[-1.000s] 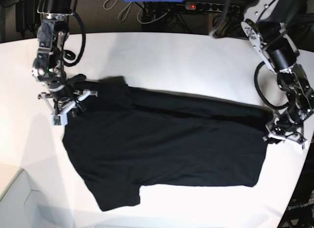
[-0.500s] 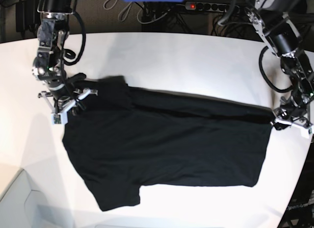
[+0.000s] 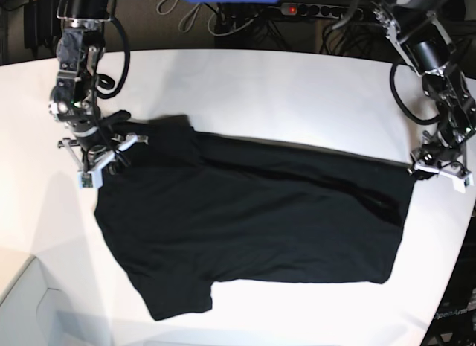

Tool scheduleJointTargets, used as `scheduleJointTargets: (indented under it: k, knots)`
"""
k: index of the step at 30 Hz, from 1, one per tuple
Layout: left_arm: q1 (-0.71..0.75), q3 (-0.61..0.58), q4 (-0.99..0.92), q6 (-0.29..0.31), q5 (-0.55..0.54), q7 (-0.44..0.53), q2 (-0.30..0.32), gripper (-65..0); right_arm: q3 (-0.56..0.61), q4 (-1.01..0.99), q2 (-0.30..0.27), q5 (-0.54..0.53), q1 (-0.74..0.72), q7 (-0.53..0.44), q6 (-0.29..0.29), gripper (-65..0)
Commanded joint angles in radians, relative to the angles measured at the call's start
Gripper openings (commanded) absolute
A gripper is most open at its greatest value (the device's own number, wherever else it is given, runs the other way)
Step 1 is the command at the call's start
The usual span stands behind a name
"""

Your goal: Layout the t-shirt on the table in an organized manner, then fold the t-shirt properly

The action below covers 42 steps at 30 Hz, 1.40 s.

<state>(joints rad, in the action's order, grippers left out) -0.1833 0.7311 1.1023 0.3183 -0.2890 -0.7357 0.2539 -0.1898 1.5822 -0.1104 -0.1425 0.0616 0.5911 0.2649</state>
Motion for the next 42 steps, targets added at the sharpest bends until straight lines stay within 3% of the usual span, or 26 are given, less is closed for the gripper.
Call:
scheduleJointTargets:
  k: [1, 11, 20, 22, 29, 31, 37, 42]
  knots:
    - [-0.023, 0.002, -0.003, 0.003, -0.009, 0.032, 0.015, -36.9, -0.003, 0.019, -0.008, -0.006, -0.013, -0.024, 0.001, -65.0]
    - [-0.043, -0.058, -0.084, 0.011, -0.014, 0.092, 0.02, -37.8, -0.003, 0.019, -0.008, -0.006, -0.015, -0.024, 0.001, -65.0]
    - [-0.043, -0.063, -0.084, 0.014, -0.017, 0.094, 0.018, -56.6, -0.004, 0.027, -0.008, -0.006, -0.021, -0.024, 0.001, -65.0]
    - [-0.043, -0.061, -0.084, 0.014, -0.017, 0.094, 0.018, -64.2, -0.004, 0.027, -0.008, -0.006, -0.022, -0.023, 0.001, -65.0]
    - [-0.041, -0.06, -0.084, 0.014, -0.017, 0.094, 0.018, -64.9, -0.003, 0.027, -0.008, -0.006, -0.024, -0.013, 0.001, -65.0]
    - [-0.041, -0.06, -0.084, 0.014, -0.017, 0.094, 0.018, -64.9, -0.003, 0.027, -0.008, -0.006, -0.022, -0.013, 0.001, -61.8]
    - [-0.041, -0.06, -0.084, 0.014, -0.017, 0.094, 0.017, -64.9, -0.01, 0.028, -0.008, -0.006, -0.012, -0.012, 0.001, -40.4]
    - [-0.04, -0.058, -0.084, 0.014, -0.017, 0.094, 0.017, -64.9, -0.049, 0.093, -0.01, -0.006, 0.022, -0.012, 0.001, -32.3]
